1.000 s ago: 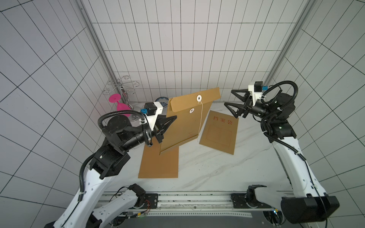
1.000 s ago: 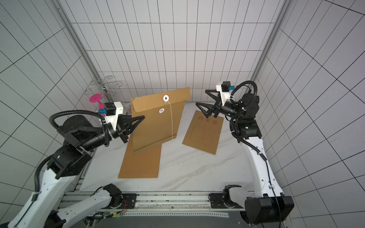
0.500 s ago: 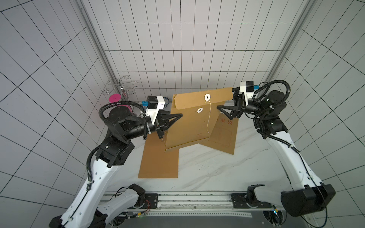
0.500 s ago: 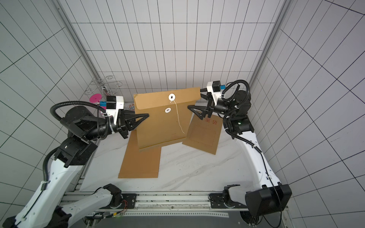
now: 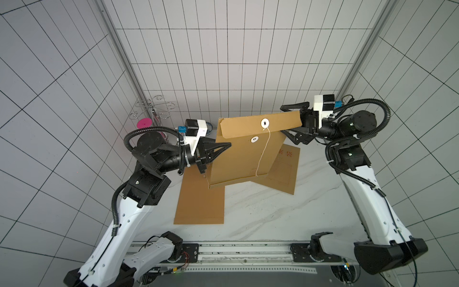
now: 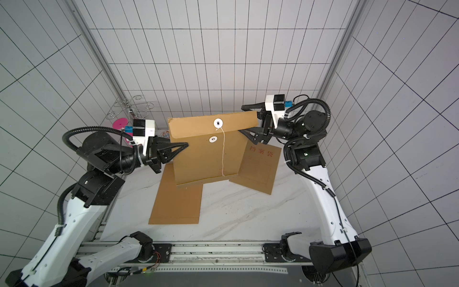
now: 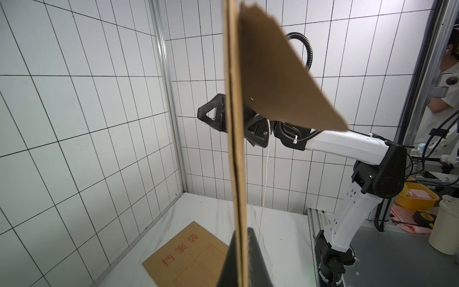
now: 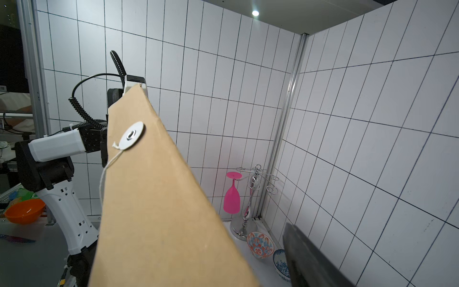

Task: Open the file bag
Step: Place the file bag at the file bag.

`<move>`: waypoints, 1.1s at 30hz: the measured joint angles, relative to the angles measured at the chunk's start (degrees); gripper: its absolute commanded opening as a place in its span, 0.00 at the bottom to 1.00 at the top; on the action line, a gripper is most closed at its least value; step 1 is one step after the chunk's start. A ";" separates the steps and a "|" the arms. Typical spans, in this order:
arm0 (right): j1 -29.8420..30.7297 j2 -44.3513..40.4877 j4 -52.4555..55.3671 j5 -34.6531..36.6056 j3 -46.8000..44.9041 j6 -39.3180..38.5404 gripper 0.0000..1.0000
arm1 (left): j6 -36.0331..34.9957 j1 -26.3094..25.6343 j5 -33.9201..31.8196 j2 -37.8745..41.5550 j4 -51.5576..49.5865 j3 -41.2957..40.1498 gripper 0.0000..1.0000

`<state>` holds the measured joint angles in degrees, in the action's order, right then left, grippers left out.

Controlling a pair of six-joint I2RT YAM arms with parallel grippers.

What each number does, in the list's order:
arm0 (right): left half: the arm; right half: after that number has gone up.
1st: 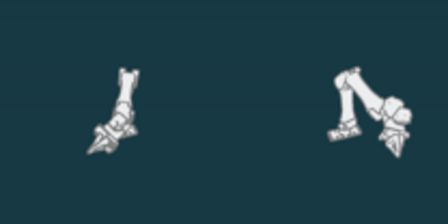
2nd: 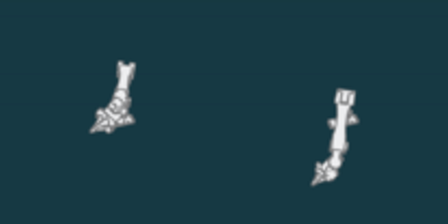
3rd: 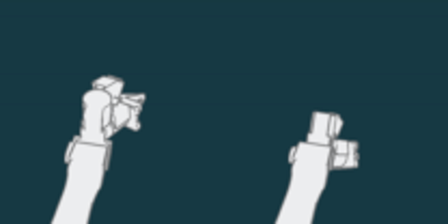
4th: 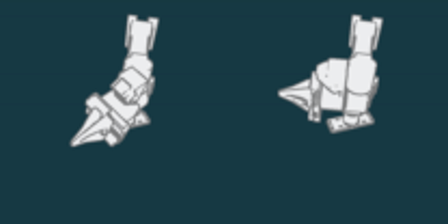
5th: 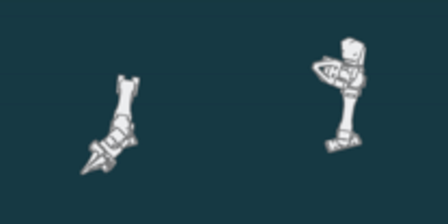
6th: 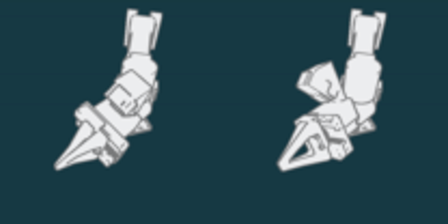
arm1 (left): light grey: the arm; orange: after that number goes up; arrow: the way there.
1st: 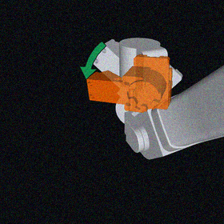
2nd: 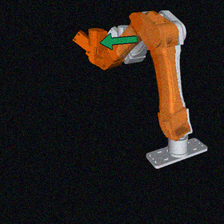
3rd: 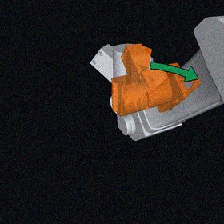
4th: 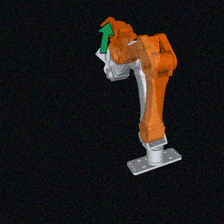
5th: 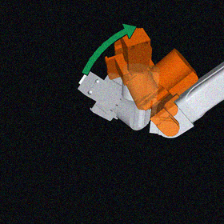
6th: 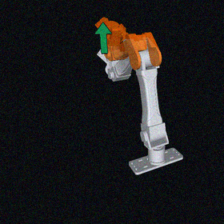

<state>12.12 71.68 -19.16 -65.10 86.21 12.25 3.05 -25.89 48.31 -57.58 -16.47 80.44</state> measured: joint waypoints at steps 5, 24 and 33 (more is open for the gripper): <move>0.00 -1.01 0.02 -0.07 0.96 0.11 0.70 | 0.00 0.09 0.00 -0.15 0.02 0.00 0.00; 0.00 -1.46 0.72 -1.51 2.80 0.55 0.13 | 0.26 0.09 0.44 -0.24 1.42 -1.77 0.00; 0.00 -1.51 1.18 -1.84 2.80 0.83 0.00 | 0.61 0.13 -0.63 -0.02 2.21 -2.60 0.00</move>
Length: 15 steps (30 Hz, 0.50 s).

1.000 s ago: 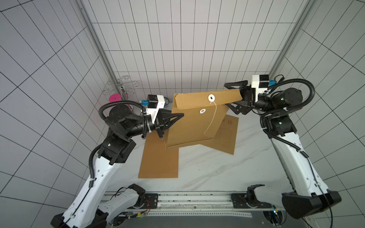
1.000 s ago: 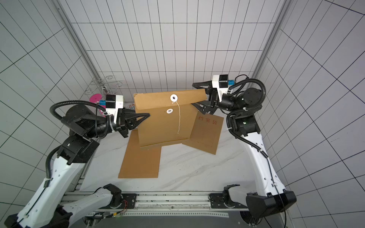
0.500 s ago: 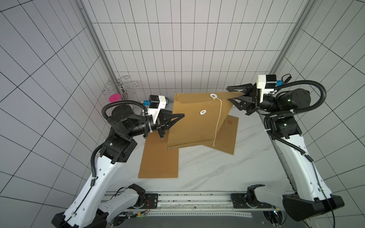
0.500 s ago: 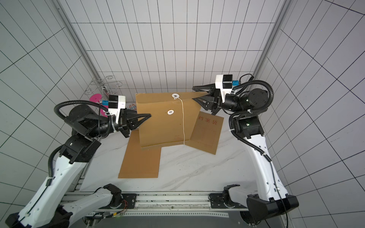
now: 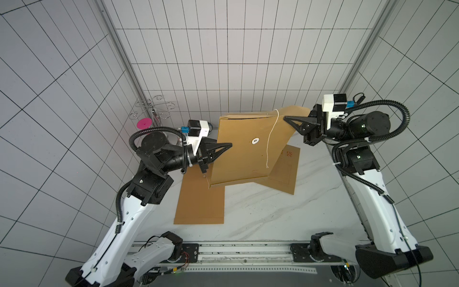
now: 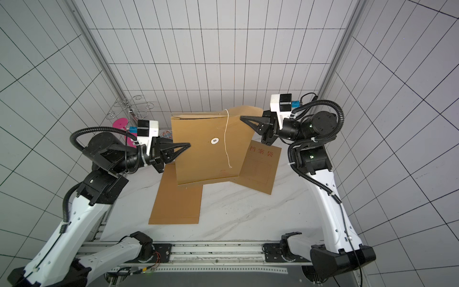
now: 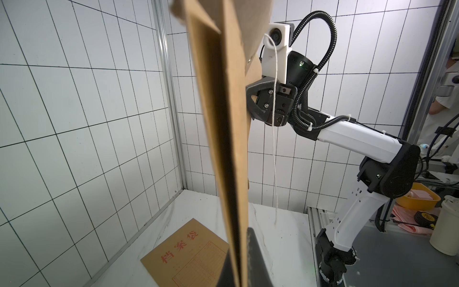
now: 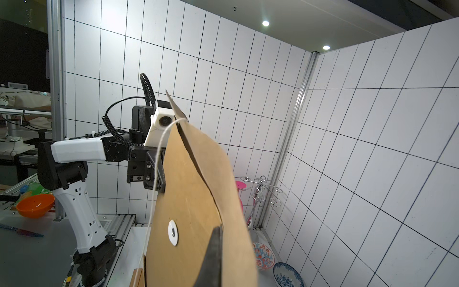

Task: Open the file bag
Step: Place the file bag at the file bag.

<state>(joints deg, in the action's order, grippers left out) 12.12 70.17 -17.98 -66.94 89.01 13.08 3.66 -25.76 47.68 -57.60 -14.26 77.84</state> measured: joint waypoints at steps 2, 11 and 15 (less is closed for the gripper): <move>0.00 -0.07 0.50 0.04 0.00 0.00 0.00 | -0.07 0.00 -0.94 0.11 -0.02 -0.09 0.24; 0.00 -0.20 16.74 4.72 5.40 -2.95 0.00 | -0.13 0.00 -14.23 1.31 -1.90 -0.07 0.95; 0.00 -0.39 29.79 12.72 8.46 -5.46 0.00 | -1.77 0.00 -24.87 2.58 -6.43 -0.07 0.95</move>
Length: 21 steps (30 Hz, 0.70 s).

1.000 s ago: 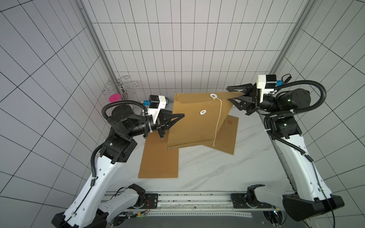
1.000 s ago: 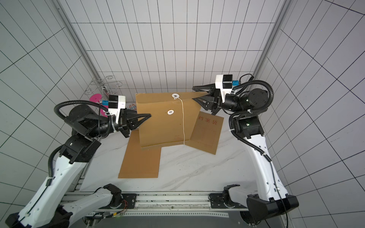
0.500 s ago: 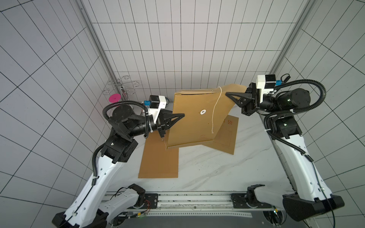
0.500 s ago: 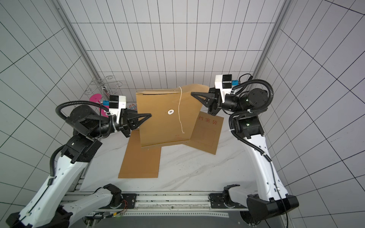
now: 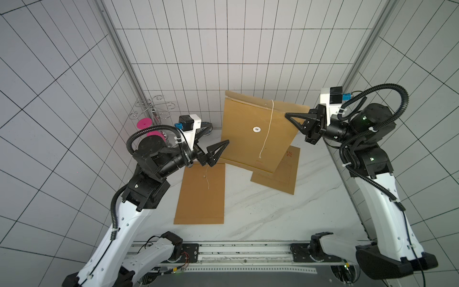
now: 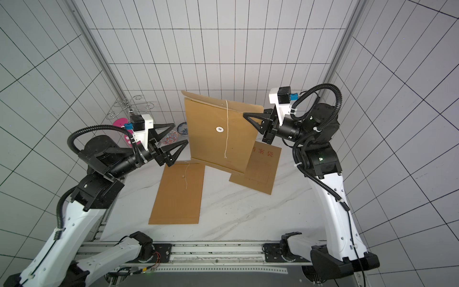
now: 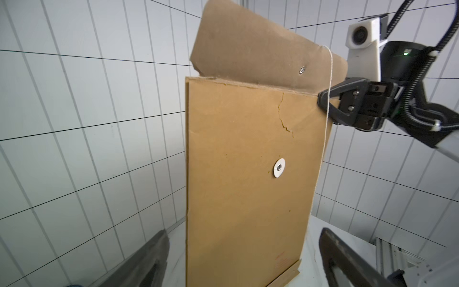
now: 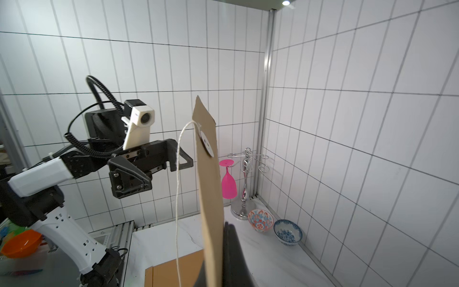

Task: Open the file bag
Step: Place the file bag at the file bag.

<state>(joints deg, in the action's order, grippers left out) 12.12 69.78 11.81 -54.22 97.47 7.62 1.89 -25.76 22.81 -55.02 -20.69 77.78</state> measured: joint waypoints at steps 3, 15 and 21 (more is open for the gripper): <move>0.00 -0.11 7.87 5.57 0.90 -0.79 0.00 | -1.18 0.00 -7.17 0.63 -3.61 0.00 0.95; 3.19 0.02 23.21 14.23 1.36 -2.75 0.00 | -1.68 0.00 -19.21 2.73 -9.22 -0.76 0.95; 7.45 0.70 25.09 14.40 1.49 -2.67 0.00 | -0.79 0.00 -22.88 2.82 -10.80 -1.11 0.95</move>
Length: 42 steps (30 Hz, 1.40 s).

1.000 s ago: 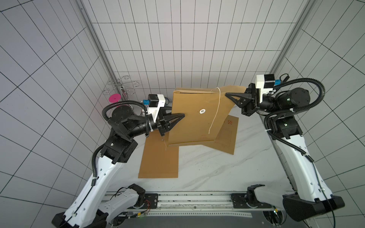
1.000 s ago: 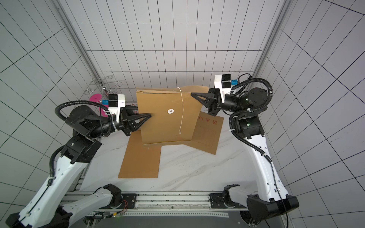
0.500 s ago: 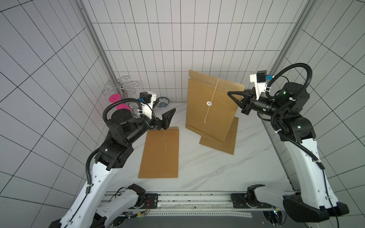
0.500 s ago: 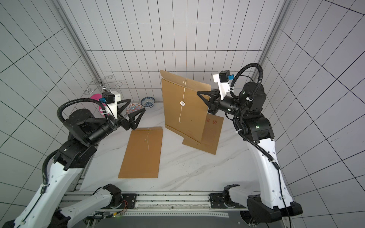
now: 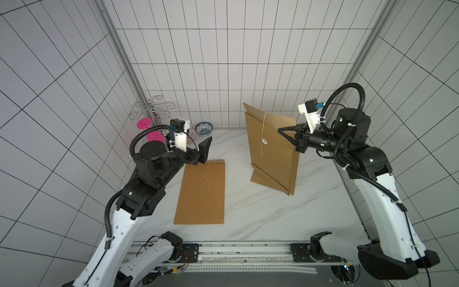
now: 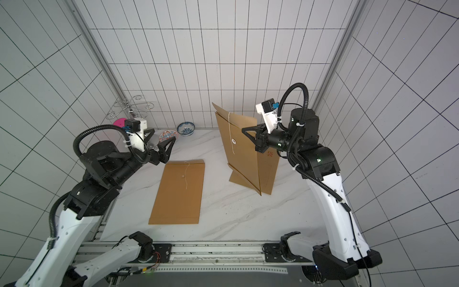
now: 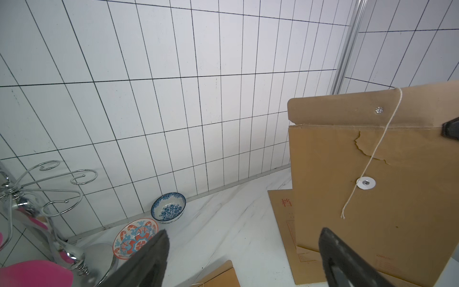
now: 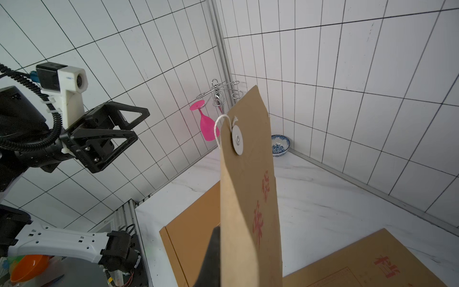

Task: Open the file bag
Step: Place the file bag at the file bag.

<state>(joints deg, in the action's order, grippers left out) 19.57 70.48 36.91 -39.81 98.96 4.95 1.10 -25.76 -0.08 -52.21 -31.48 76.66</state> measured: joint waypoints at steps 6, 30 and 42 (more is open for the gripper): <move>6.14 1.42 -0.46 0.57 0.00 1.60 0.00 | 0.87 0.00 -3.56 -0.04 -1.70 0.48 0.95; 30.12 11.69 -12.41 11.96 -2.38 7.02 0.00 | -1.57 0.00 -14.47 -27.15 -13.35 49.53 0.95; 34.53 13.40 -23.04 10.97 -6.43 13.25 0.00 | -1.64 1.46 -13.88 -29.38 -15.45 48.94 0.95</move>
<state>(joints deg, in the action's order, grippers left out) 54.11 83.88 13.87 -28.84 92.53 18.20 -0.54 -24.29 -13.96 -81.58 -46.94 125.60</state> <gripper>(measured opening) 0.044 0.947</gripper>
